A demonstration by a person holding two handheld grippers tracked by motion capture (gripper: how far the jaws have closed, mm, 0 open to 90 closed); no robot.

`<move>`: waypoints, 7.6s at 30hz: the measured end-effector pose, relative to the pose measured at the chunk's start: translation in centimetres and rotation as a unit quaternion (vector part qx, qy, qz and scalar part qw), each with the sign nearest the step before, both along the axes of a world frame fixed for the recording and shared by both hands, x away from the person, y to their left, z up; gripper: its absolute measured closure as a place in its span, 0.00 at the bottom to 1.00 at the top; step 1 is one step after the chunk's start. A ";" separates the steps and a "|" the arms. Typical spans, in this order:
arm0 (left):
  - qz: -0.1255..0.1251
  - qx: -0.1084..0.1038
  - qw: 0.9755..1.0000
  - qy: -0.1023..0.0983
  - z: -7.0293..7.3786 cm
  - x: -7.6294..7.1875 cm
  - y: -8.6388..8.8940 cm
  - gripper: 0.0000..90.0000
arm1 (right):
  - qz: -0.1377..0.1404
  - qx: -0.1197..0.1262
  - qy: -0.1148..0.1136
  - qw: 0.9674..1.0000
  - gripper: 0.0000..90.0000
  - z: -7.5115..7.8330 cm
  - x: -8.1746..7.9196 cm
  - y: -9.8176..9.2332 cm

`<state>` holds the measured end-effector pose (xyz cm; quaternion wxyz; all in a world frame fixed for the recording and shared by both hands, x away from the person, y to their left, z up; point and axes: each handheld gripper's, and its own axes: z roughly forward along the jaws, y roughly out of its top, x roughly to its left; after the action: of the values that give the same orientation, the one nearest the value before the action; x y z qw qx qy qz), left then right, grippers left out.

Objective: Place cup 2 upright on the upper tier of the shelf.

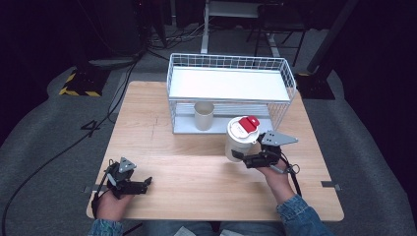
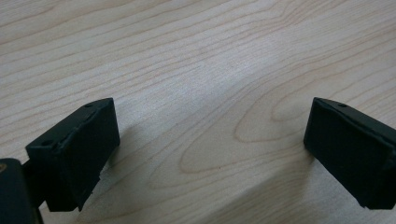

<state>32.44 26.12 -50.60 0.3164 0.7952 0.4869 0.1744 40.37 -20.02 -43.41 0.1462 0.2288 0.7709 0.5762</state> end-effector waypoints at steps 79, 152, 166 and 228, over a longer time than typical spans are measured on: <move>0.010 0.002 1.000 0.001 0.0 0.7 -0.5 0.03 | -0.060 0.005 -0.050 0.997 0.17 16.4 7.3 0.2; 0.010 0.002 1.000 0.000 0.0 0.7 -0.5 0.03 | -0.120 0.023 -0.016 0.992 0.17 13.3 14.1 2.2; 0.010 0.002 1.000 0.000 0.0 0.7 -0.5 0.03 | -0.117 0.017 -0.012 0.993 0.15 13.3 13.9 2.1; 0.009 0.001 1.000 0.003 0.0 0.8 -0.7 0.01 | -0.122 -0.052 -0.006 0.991 0.08 12.1 1.1 -9.8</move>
<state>33.27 25.43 -50.62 0.3123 0.7916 0.4951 0.1752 41.48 -29.78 -31.34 0.2318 0.3101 0.7650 0.5146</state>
